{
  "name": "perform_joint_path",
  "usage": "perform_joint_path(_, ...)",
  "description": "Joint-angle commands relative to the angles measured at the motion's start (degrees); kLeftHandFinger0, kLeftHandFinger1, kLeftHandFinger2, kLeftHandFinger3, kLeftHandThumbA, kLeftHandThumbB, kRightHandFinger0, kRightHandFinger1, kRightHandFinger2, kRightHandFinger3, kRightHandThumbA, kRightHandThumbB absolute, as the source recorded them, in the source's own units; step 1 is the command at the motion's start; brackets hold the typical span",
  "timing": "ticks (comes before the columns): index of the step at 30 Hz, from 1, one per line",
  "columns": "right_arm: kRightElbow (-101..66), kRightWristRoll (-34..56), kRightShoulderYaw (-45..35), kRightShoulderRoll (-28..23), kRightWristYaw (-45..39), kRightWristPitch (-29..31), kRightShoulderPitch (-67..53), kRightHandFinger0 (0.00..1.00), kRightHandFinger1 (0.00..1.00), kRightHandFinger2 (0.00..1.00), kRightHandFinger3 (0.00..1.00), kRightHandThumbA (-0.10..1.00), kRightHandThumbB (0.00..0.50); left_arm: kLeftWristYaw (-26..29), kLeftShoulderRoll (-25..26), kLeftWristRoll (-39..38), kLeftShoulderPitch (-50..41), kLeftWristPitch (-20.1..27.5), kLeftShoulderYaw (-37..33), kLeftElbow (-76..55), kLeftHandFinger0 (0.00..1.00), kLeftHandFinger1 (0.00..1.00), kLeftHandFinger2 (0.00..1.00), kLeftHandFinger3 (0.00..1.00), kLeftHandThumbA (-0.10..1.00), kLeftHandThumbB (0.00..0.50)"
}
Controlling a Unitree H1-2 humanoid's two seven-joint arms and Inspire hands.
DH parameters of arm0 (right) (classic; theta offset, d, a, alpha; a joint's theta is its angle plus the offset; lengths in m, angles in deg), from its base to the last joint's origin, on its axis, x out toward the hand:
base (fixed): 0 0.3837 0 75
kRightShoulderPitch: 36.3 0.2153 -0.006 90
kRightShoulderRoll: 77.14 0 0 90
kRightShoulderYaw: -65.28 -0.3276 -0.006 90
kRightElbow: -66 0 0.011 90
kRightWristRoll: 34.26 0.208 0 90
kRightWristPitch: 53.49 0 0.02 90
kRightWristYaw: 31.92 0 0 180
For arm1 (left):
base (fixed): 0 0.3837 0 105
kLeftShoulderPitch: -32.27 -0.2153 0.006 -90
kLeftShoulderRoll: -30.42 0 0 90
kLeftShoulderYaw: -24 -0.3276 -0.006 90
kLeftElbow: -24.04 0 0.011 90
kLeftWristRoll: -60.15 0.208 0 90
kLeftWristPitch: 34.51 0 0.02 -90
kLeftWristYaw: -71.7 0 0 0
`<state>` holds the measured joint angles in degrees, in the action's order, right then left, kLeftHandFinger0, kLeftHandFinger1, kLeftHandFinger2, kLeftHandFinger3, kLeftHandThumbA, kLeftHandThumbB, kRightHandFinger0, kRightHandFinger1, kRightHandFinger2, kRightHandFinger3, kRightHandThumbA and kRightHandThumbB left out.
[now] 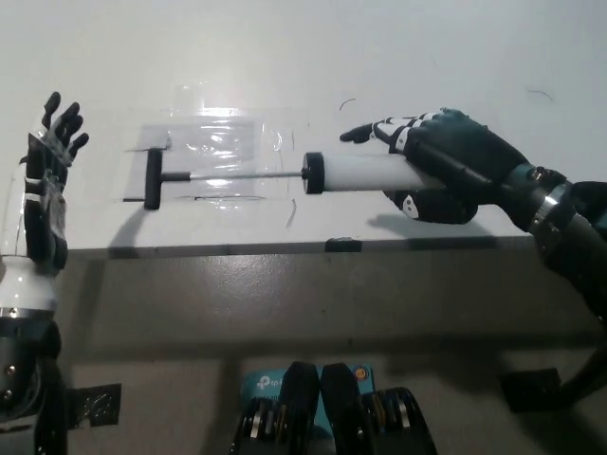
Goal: The robot uses right hand to pick up a small white air pumper and uses its left hand to compress it, and then puts it on the desk
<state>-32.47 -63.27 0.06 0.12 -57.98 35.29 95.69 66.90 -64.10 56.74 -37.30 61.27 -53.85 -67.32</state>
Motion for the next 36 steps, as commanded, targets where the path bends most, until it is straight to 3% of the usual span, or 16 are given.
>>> perform_joint_path(1,-3.6,2.6,-1.8,-1.0,-5.5,-3.4,1.3,0.03,0.49,0.79,0.87,-0.1,0.144,1.4,-0.8,-3.0,2.4,-1.5,0.3,-2.6,1.0,1.0,1.0,1.0,1.0,0.179)
perform_joint_path(8,-2.9,2.9,-2.7,-0.6,-5.6,-1.8,0.7,0.02,0.49,0.77,0.87,-0.1,0.127,0.3,-2.4,-3.7,1.4,-3.9,-1.6,-7.1,1.0,1.0,1.0,1.0,1.0,0.163)
perform_joint_path(11,-2.9,2.5,-2.9,-0.3,-5.8,-2.0,0.5,0.02,0.49,0.77,0.88,-0.1,0.122,-0.9,-3.1,-4.5,-0.4,-5.2,-3.3,-11.1,1.0,1.0,1.0,1.0,1.0,0.23)
perform_joint_path(16,-3.2,1.8,-3.2,0.0,-6.0,-2.1,0.3,0.03,0.5,0.78,0.9,-0.1,0.129,-1.6,-3.3,-4.2,-3.0,-7.9,-6.5,-16.9,1.0,1.0,1.0,1.0,1.0,0.284)
perform_joint_path(27,-2.6,2.4,-3.8,0.1,-6.4,-1.5,0.0,0.02,0.5,0.78,0.9,-0.1,0.119,-0.6,-4.0,1.5,-6.7,-4.9,-11.7,-22.5,1.0,1.0,1.0,1.0,1.0,0.236)
perform_joint_path(31,-2.2,2.4,-3.9,0.1,-6.5,-1.3,0.3,0.02,0.5,0.78,0.91,-0.1,0.129,-0.4,-4.1,1.6,-6.5,-4.7,-11.9,-21.6,1.0,1.0,1.0,1.0,1.0,0.256)
perform_joint_path(36,-2.7,1.7,-3.8,0.3,-6.9,-1.9,0.5,0.01,0.49,0.77,0.91,-0.1,0.136,-0.3,-3.9,1.7,-5.8,-4.3,-11.6,-20.5,1.0,1.0,1.0,1.0,1.0,0.239)
